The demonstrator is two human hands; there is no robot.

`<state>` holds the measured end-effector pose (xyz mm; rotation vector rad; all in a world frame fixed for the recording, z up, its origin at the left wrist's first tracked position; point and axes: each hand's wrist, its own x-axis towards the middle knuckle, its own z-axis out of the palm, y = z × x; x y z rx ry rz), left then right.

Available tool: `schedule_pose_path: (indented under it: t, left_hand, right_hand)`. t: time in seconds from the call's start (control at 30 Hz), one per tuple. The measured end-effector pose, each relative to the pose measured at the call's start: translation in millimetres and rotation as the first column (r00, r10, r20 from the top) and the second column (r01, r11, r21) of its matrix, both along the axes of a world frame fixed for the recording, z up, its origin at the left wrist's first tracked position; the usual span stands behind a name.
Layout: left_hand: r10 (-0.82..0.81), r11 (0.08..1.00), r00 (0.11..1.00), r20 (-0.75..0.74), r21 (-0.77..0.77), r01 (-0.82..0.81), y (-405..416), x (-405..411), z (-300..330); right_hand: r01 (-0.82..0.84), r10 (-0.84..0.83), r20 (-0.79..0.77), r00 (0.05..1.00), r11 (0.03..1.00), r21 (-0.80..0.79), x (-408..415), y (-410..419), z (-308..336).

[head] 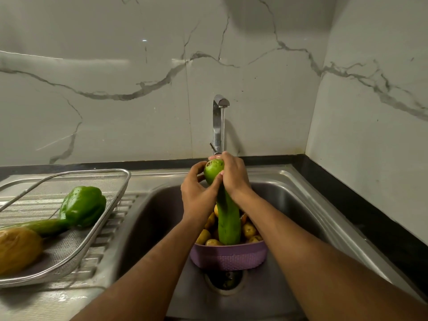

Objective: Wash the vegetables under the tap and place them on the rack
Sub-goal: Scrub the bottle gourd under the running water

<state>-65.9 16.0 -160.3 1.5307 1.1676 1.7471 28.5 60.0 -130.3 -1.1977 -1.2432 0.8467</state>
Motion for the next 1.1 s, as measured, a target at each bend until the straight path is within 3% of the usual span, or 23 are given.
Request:
schedule_pose_path:
  t: [0.1, 0.23, 0.43, 0.63, 0.87, 1.03, 1.1]
  left_hand:
    - [0.042, 0.999, 0.999, 0.005, -0.011, -0.042, 1.1, 2.2, 0.2]
    - [0.084, 0.996, 0.996, -0.009, -0.026, -0.085, 2.7, 5.5, 0.2]
    - [0.117, 0.993, 0.993, -0.031, -0.008, -0.117, 3.7, 4.7, -2.0]
    - [0.134, 0.989, 0.991, 0.015, -0.062, -0.133, 4.2, 5.6, -0.9]
    - [0.180, 0.980, 0.980, -0.085, -0.065, -0.186, 5.4, 4.8, -1.4]
    - [0.159, 0.982, 0.986, -0.044, -0.101, -0.163, 5.3, 5.6, 0.0]
    - [0.142, 0.985, 0.989, -0.042, -0.090, -0.146, 5.2, 7.6, 1.1]
  right_hand:
    - [-0.011, 0.010, -0.045, 0.999, 1.000, -0.029, 7.7, 2.4, -13.4]
    - [0.007, -0.031, -0.113, 0.993, 0.979, -0.206, 15.6, 6.0, -22.2]
    - [-0.090, 0.090, -0.024, 0.996, 0.996, 0.006, 4.8, -0.8, 5.4]
    - [-0.038, 0.021, -0.089, 0.996, 0.981, -0.190, 17.2, 4.0, -30.6]
    - [-0.135, 0.135, -0.001, 0.991, 0.991, -0.005, 5.6, -1.6, -10.6]
    - [-0.116, 0.097, -0.097, 0.991, 0.968, -0.220, 15.8, 0.7, -33.7]
    - [-0.106, 0.094, -0.064, 0.993, 0.969, -0.222, 16.3, 4.5, -36.3]
